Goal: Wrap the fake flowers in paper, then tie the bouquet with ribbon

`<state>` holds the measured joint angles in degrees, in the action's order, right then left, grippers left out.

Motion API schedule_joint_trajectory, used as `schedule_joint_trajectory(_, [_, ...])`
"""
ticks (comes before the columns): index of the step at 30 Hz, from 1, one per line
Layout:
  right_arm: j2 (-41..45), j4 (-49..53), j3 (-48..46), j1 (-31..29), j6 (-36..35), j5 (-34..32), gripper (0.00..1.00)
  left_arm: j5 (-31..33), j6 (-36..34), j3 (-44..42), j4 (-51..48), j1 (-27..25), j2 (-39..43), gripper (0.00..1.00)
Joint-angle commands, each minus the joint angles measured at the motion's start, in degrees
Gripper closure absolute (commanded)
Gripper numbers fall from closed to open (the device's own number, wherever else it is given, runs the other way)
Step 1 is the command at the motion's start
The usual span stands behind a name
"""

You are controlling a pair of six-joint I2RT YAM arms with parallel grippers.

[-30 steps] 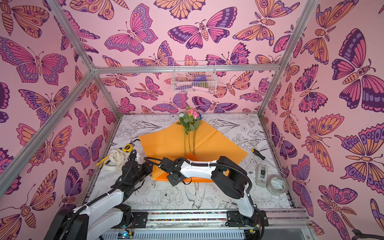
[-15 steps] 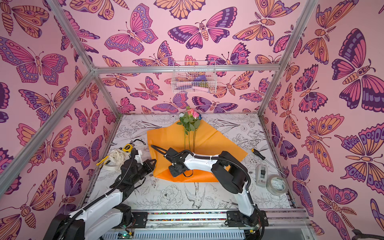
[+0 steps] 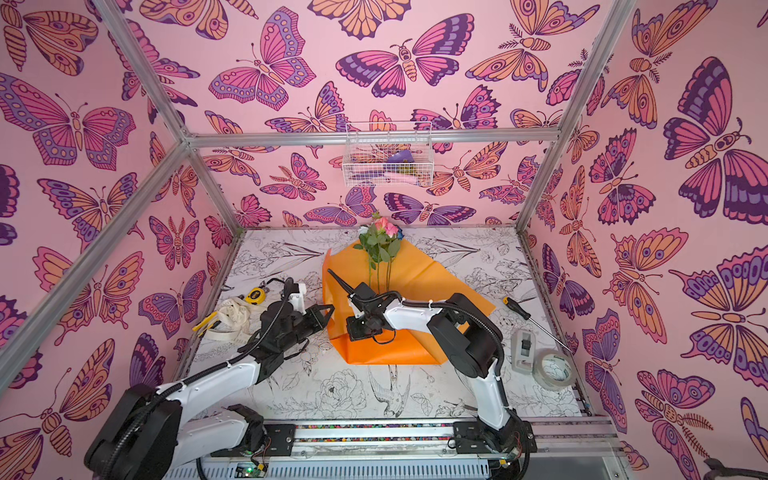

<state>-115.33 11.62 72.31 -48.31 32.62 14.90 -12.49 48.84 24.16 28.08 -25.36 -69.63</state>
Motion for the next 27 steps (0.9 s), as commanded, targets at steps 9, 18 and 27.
schedule_joint_trajectory(9, [12.7, 4.2, -7.1, 1.4, 3.0, -12.1, 0.90, -5.8, 2.5, 8.5, 8.8, -4.5, -15.0, 0.99])
schedule_joint_trajectory(18, [20.1, 10.4, -11.3, 2.3, 6.8, -27.8, 0.89, -12.0, 6.3, 12.3, 17.3, -6.3, -27.2, 0.97])
schedule_joint_trajectory(27, [24.8, 9.3, -14.2, 6.3, 6.9, -27.6, 0.74, -12.9, 7.2, 14.7, 20.5, -8.7, -34.1, 0.96])
